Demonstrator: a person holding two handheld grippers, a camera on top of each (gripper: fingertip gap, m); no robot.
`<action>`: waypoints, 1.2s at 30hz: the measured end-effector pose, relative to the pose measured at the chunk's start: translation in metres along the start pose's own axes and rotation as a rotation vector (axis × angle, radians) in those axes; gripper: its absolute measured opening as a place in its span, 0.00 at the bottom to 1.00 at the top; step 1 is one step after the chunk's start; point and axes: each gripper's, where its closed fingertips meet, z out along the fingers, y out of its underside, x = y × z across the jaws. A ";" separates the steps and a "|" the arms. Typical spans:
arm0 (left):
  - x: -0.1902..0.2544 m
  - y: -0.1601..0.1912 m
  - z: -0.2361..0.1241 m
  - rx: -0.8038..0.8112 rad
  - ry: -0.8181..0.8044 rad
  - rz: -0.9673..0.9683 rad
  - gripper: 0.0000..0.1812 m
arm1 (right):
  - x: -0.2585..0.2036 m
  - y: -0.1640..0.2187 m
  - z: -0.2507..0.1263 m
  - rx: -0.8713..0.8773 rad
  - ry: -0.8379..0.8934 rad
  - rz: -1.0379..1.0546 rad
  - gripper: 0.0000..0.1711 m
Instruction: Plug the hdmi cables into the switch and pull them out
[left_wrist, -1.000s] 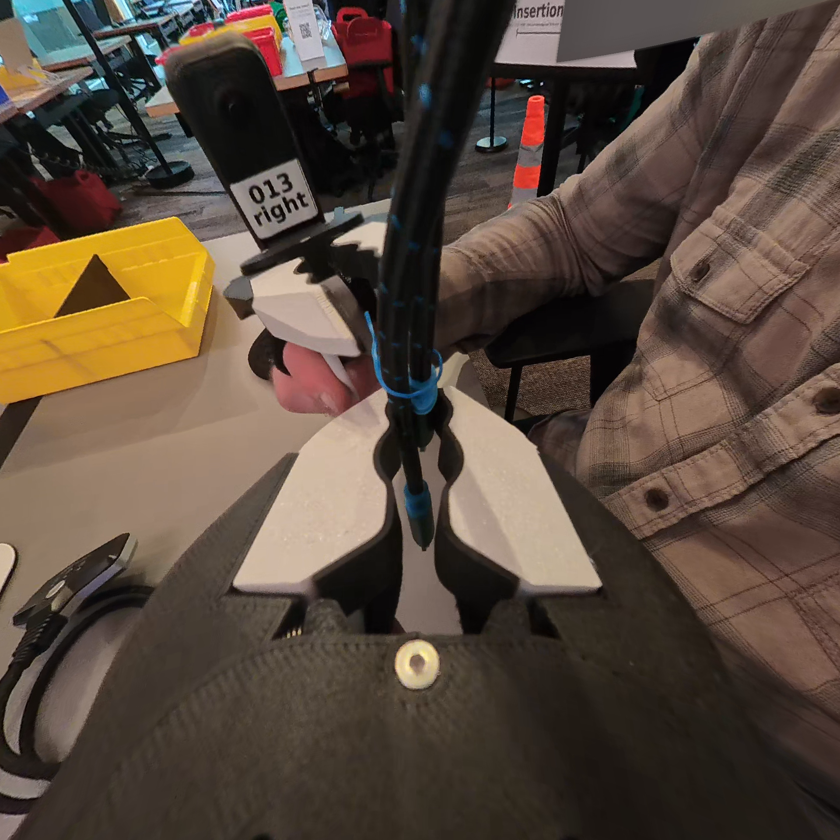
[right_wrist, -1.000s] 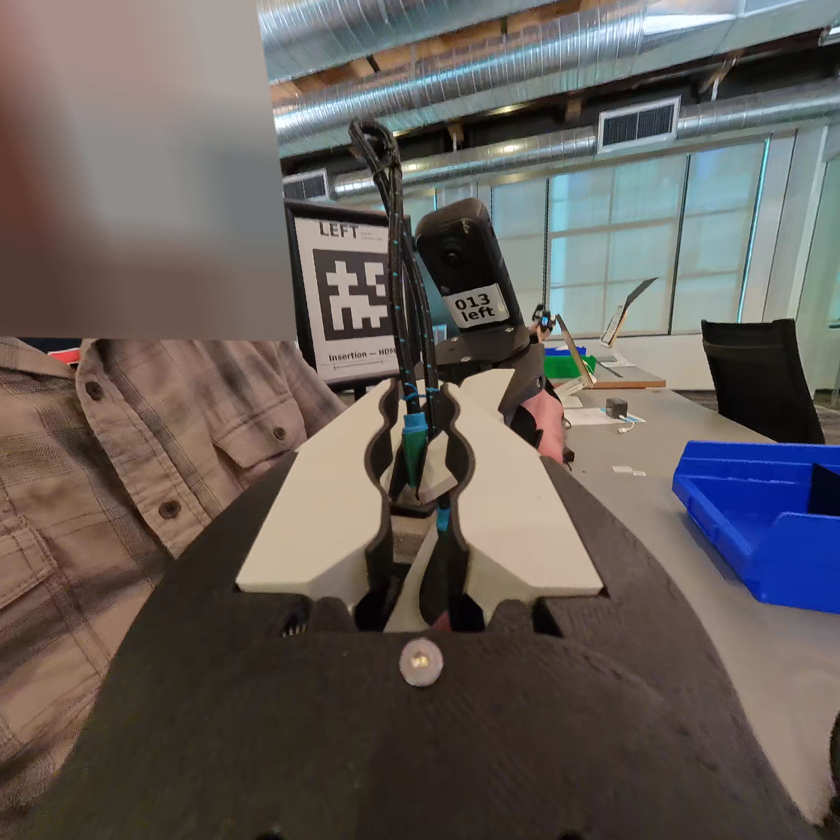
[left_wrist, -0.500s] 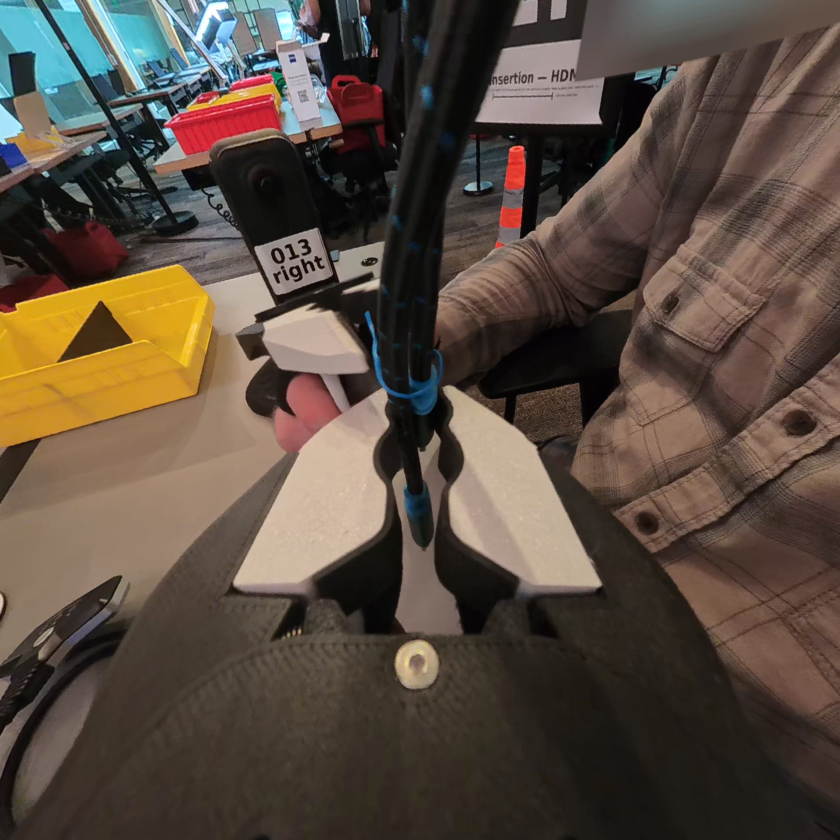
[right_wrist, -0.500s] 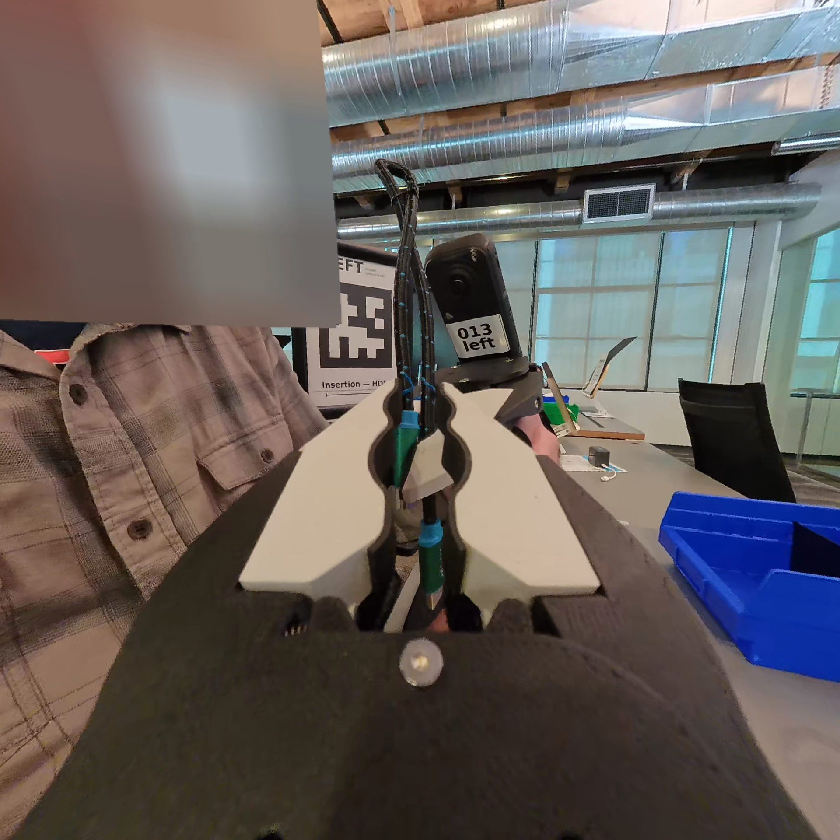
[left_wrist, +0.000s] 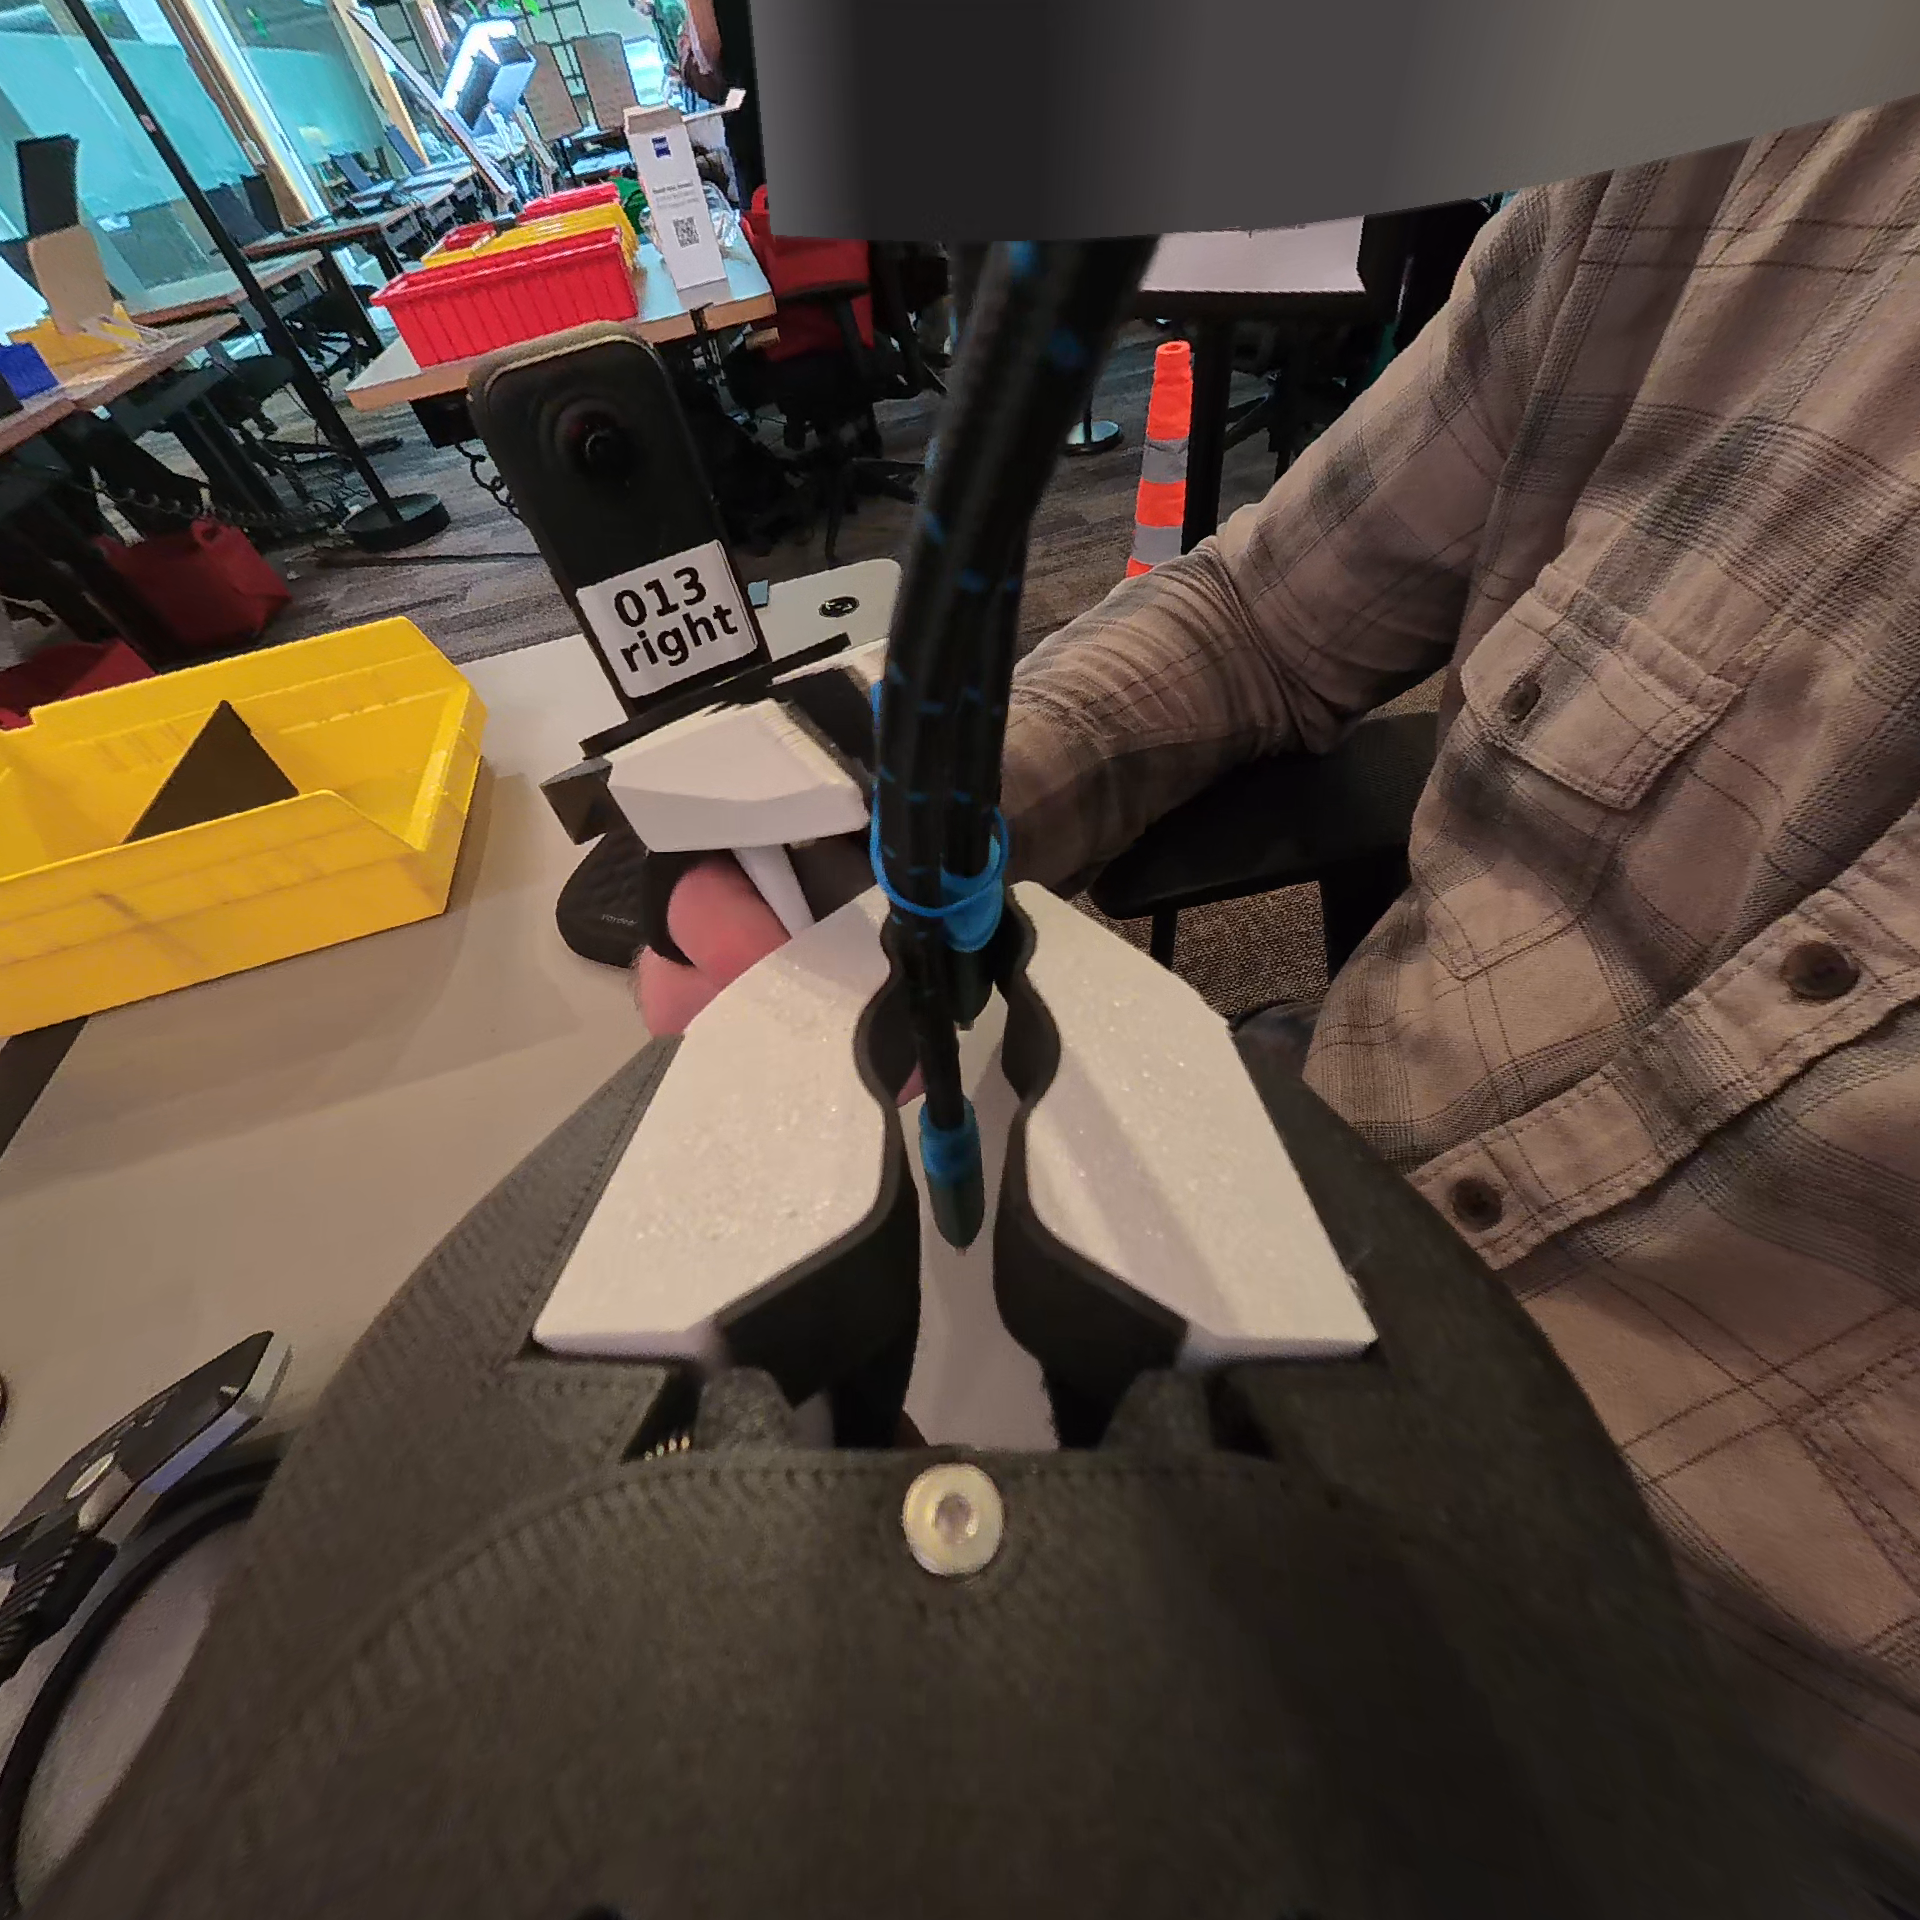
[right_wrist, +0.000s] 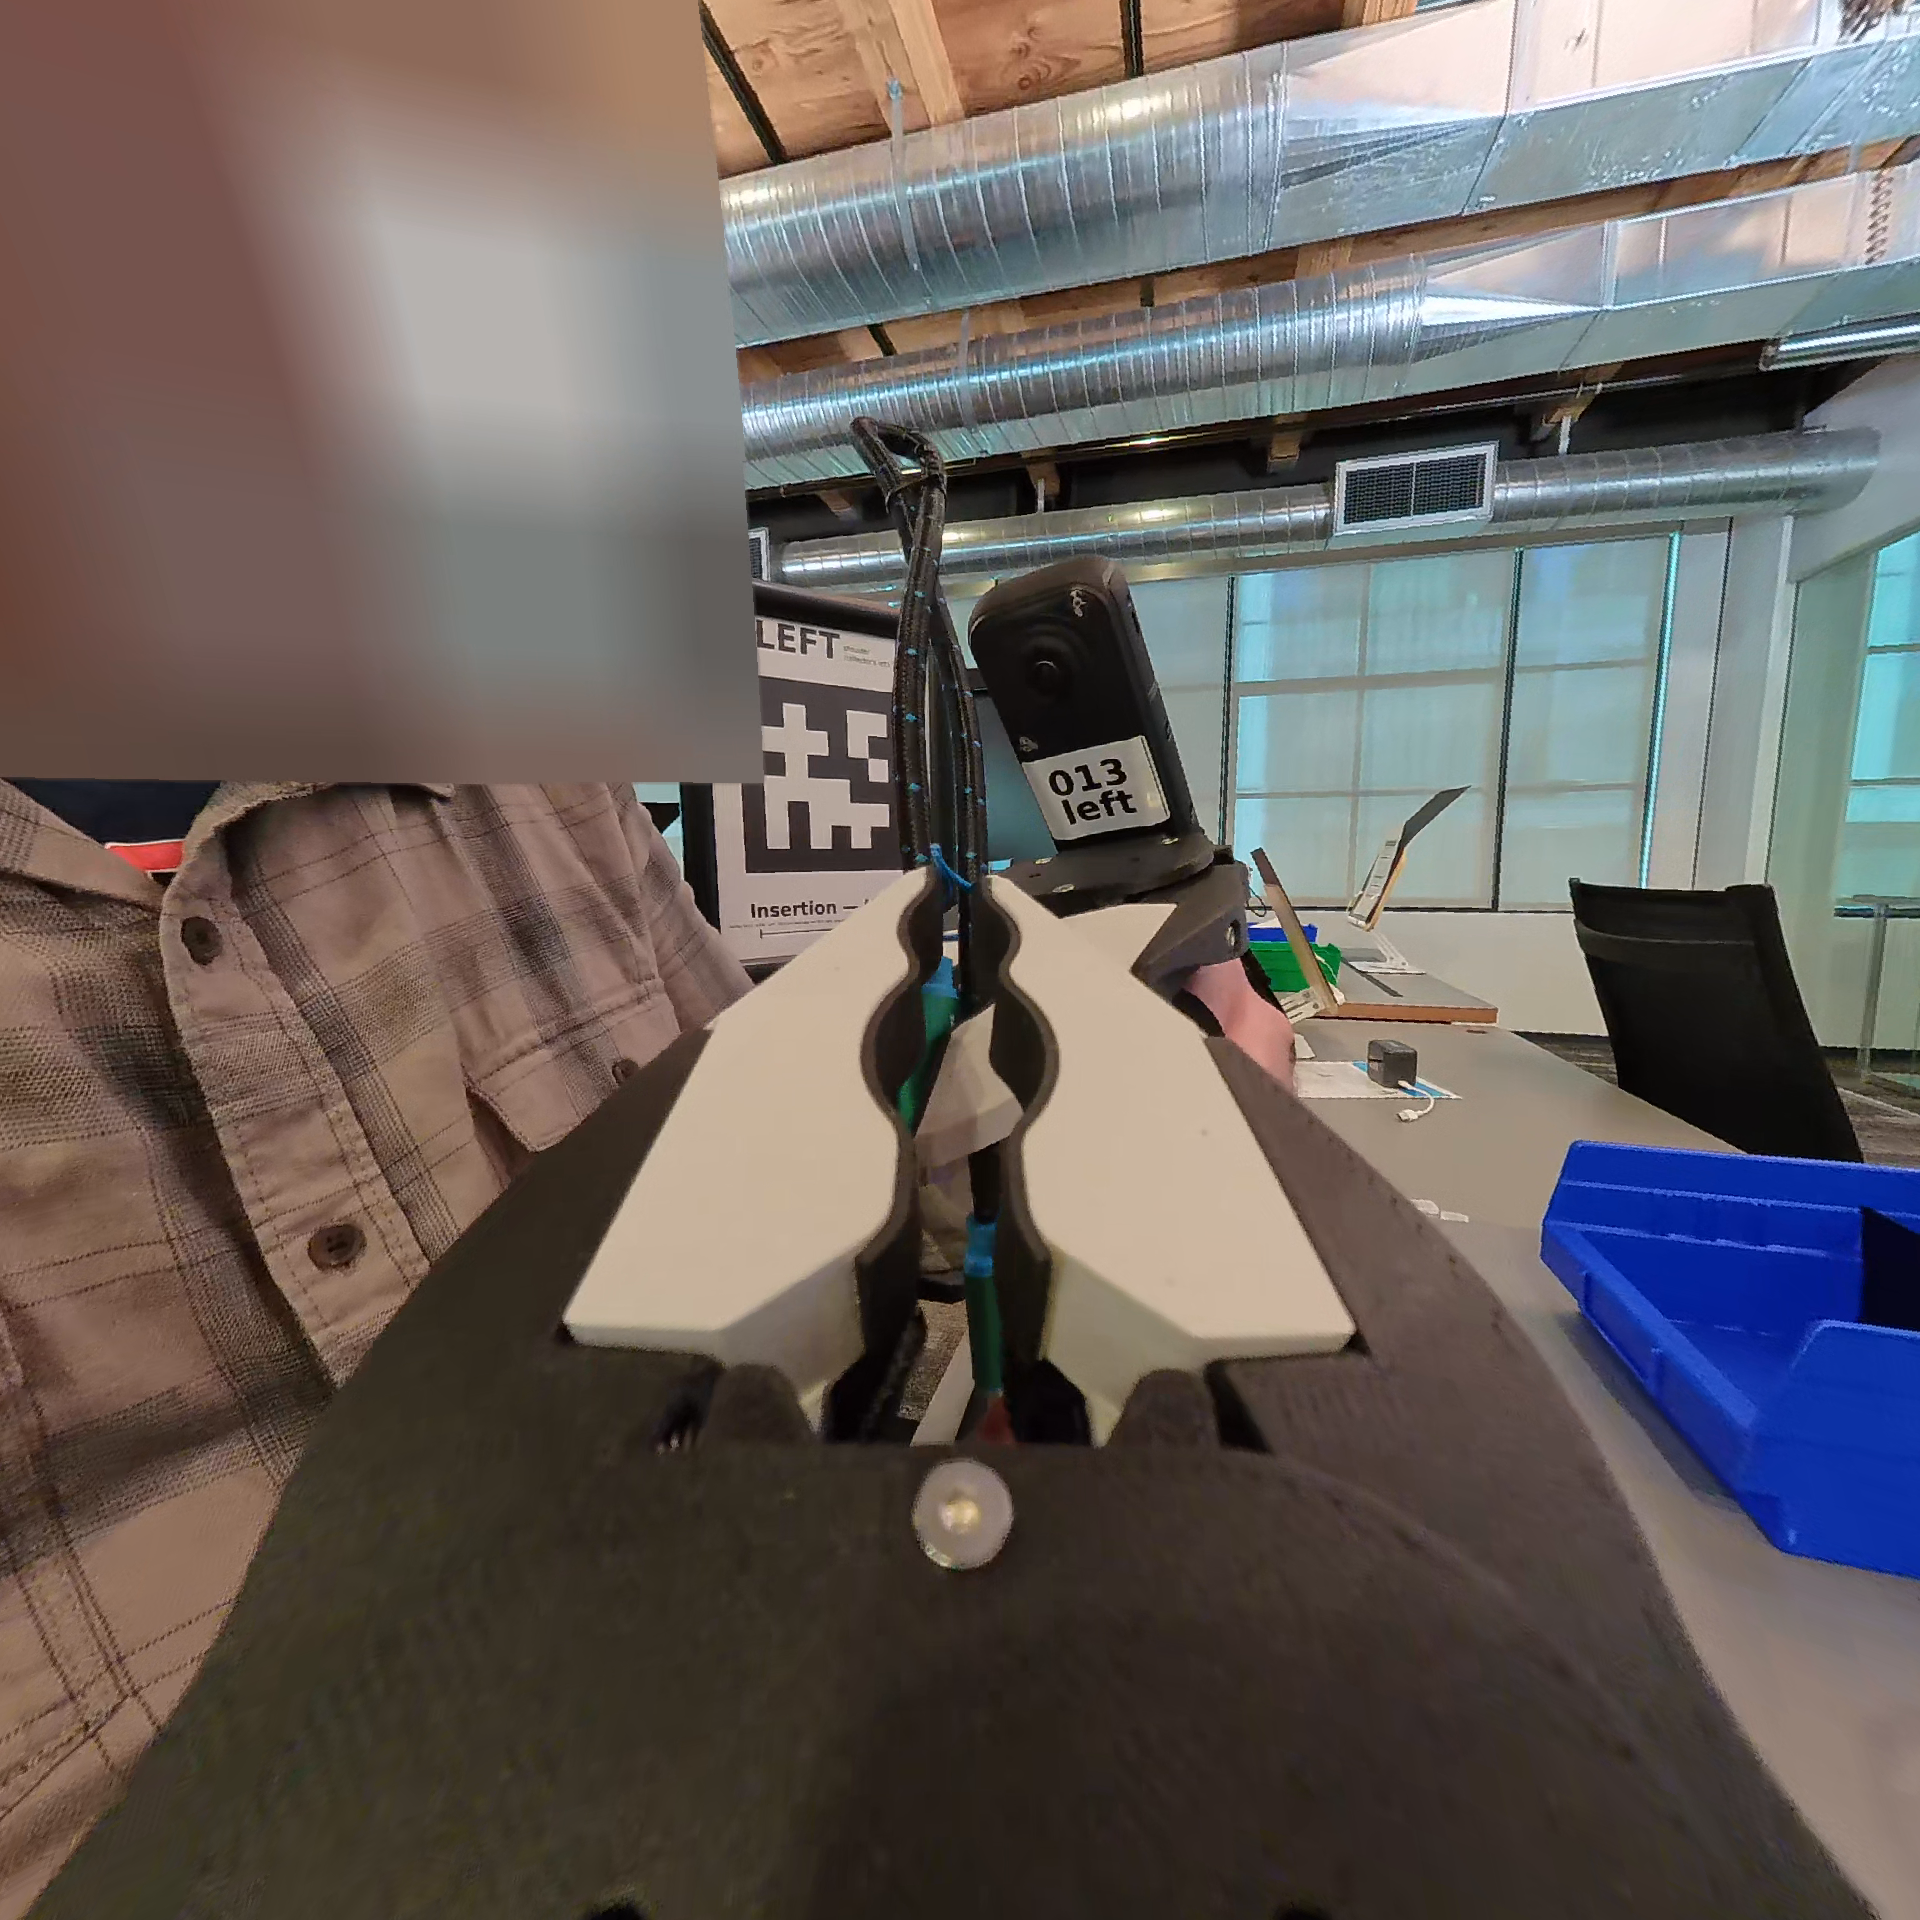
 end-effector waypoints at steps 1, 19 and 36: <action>0.000 0.000 0.000 0.000 0.002 -0.002 0.07 | 0.000 0.000 0.000 0.000 0.001 0.001 0.01; -0.004 0.002 0.001 -0.009 -0.014 -0.018 0.07 | 0.003 -0.003 -0.002 -0.034 0.061 -0.050 0.08; -0.001 0.004 0.002 -0.036 -0.014 0.005 0.07 | 0.004 -0.005 0.000 0.030 0.033 0.045 0.02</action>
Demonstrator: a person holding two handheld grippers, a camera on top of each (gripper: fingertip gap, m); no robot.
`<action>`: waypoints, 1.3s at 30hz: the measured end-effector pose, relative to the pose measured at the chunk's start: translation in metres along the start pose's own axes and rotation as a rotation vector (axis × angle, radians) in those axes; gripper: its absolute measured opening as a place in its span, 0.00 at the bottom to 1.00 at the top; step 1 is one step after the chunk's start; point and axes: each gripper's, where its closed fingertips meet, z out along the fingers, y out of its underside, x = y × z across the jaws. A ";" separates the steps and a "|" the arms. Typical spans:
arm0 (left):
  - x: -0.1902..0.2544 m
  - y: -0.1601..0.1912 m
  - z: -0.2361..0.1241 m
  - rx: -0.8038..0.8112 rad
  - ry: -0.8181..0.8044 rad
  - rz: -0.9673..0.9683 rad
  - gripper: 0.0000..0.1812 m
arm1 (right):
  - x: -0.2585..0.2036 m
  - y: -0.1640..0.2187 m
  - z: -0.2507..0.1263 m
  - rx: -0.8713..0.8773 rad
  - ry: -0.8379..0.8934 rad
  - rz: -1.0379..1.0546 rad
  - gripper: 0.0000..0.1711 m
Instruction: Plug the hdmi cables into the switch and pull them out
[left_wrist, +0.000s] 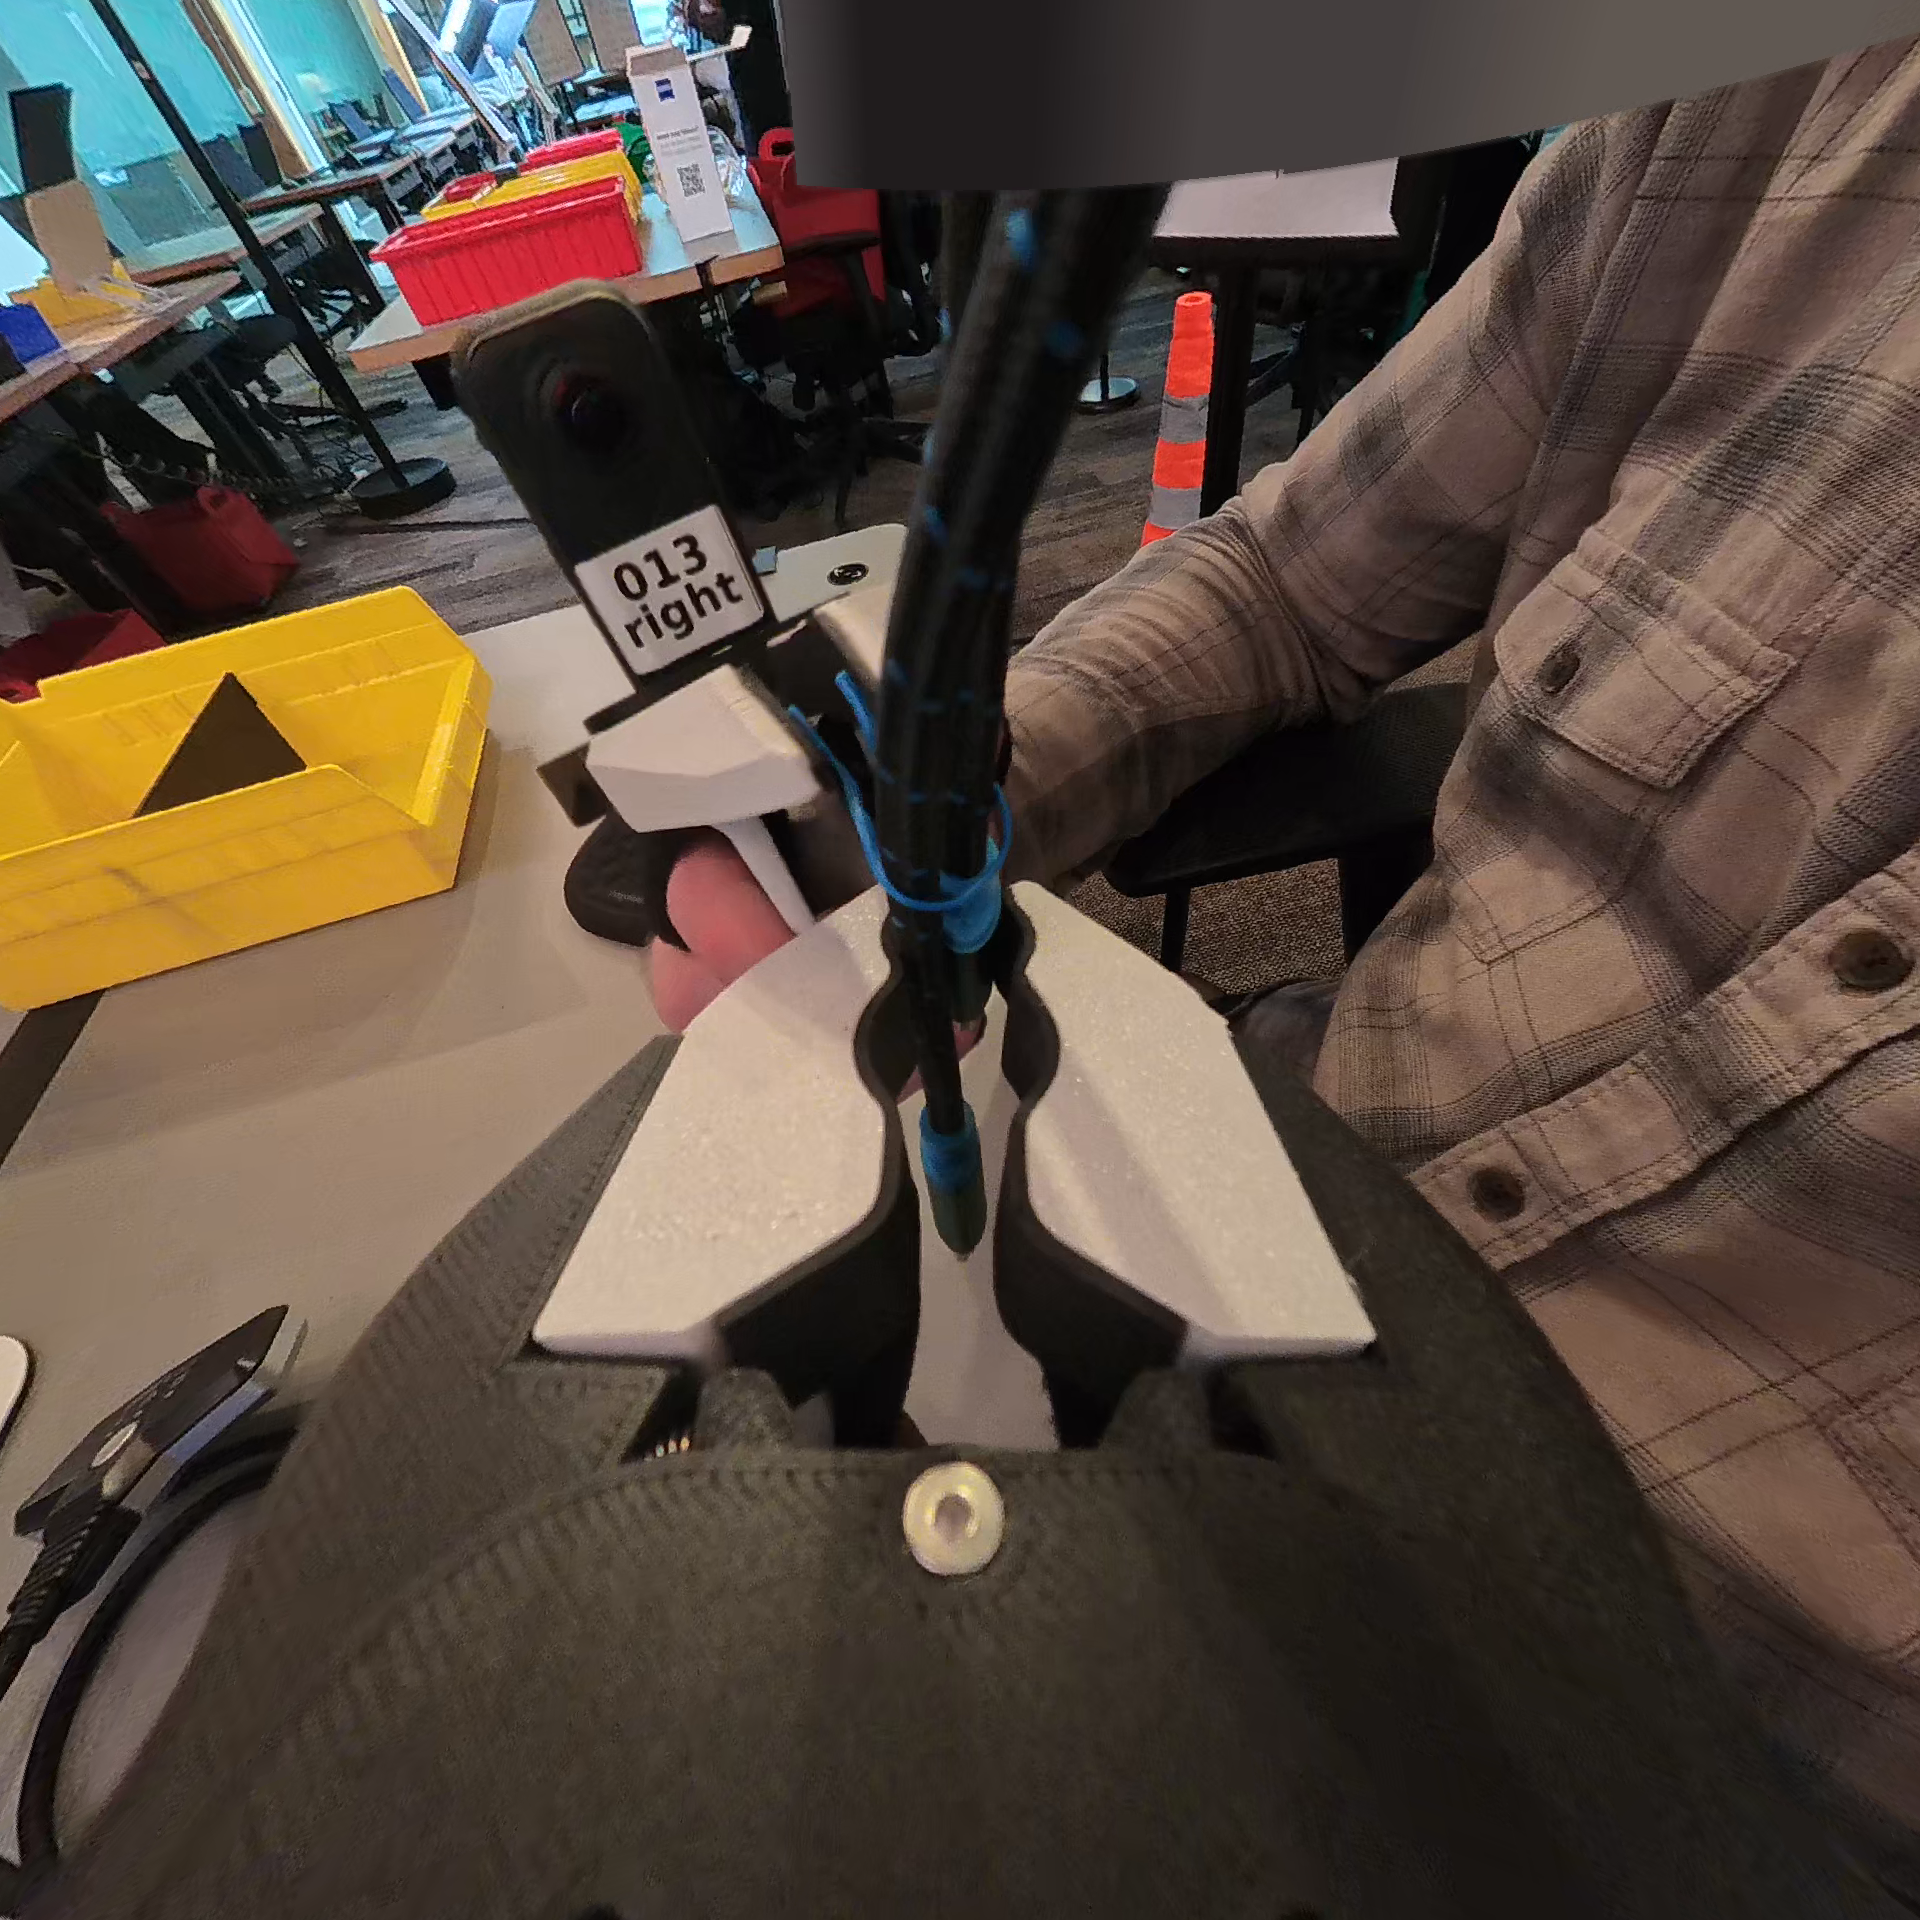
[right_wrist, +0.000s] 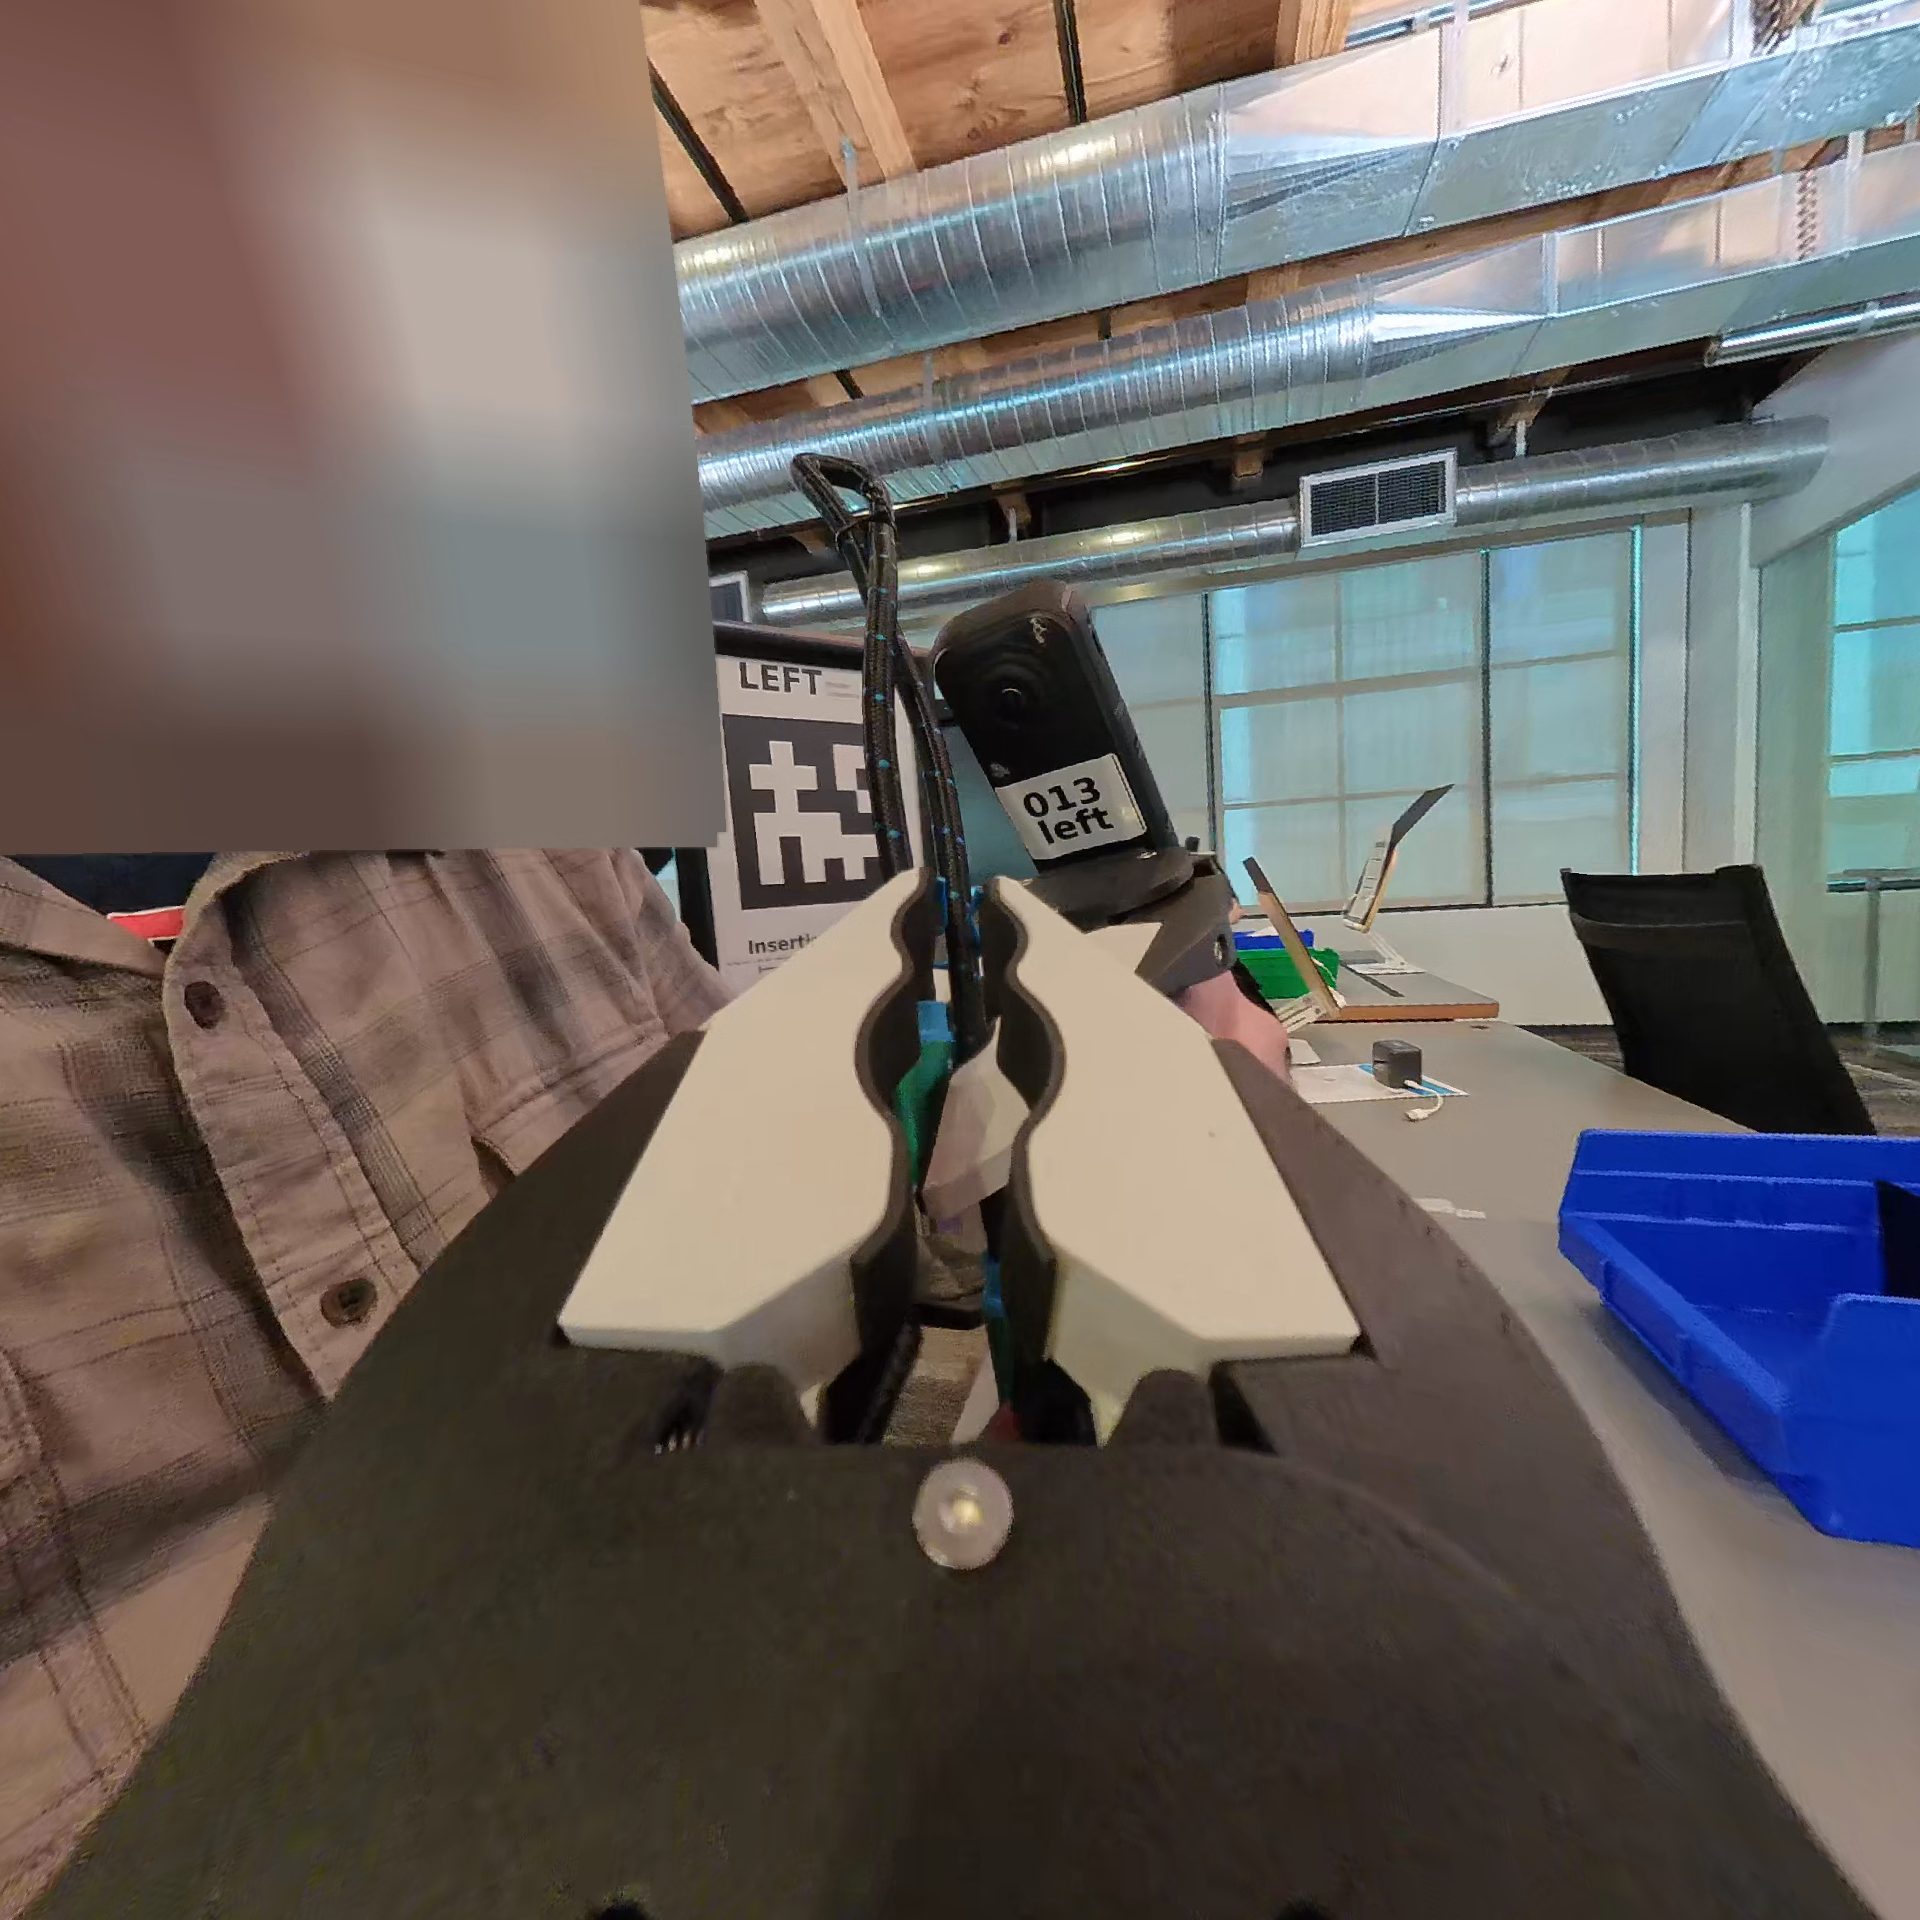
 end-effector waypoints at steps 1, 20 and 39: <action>0.000 0.000 0.000 0.000 0.002 0.001 0.07 | -0.001 0.001 0.000 0.001 -0.006 0.008 0.02; -0.004 -0.008 0.005 0.135 0.051 -0.144 0.09 | 0.007 -0.004 -0.003 -0.057 0.112 -0.101 0.00; -0.046 0.007 0.012 0.214 -0.076 -0.234 0.24 | 0.029 -0.014 -0.042 0.005 0.376 -0.099 0.00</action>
